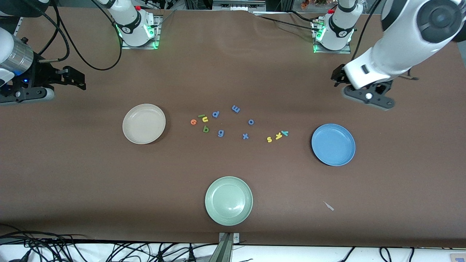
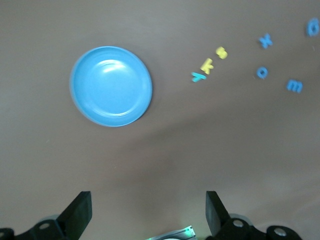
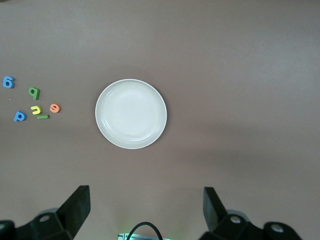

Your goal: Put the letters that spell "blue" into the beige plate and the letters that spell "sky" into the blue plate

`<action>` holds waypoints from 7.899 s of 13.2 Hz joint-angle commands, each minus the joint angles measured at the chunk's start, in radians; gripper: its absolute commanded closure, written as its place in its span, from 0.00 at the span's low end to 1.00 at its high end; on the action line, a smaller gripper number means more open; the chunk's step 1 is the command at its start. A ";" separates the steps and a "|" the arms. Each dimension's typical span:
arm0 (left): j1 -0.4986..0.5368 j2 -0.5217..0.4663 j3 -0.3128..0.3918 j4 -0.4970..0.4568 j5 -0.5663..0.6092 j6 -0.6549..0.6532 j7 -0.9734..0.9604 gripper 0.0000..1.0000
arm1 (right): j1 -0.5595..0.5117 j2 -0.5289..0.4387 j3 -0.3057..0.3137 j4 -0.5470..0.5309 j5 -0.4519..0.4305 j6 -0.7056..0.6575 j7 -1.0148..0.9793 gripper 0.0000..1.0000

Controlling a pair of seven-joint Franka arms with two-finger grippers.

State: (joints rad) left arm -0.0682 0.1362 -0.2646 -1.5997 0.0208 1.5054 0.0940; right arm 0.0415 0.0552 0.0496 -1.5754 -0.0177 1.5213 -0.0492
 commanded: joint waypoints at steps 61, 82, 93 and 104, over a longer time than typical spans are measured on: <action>-0.053 0.473 -0.116 -0.072 0.193 0.501 -0.363 0.00 | 0.363 0.480 0.121 -0.383 0.013 0.919 1.055 0.01; -0.087 0.534 -0.114 -0.267 0.419 0.832 -1.554 0.53 | 0.307 0.408 0.121 -0.396 0.010 0.813 0.944 0.75; -0.058 0.448 -0.117 -0.206 0.418 0.658 -1.496 1.00 | 0.198 0.282 0.052 -0.572 -0.025 0.823 0.457 0.52; 0.174 0.393 -0.188 -0.191 0.245 0.610 -0.839 0.00 | 0.314 0.397 0.127 -0.445 -0.018 0.836 1.055 0.37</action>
State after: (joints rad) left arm 0.1275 0.5436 -0.4057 -1.7979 0.3164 2.1329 -0.7313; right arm 0.3299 0.3980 0.1761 -2.0734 -0.0281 2.3476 0.8856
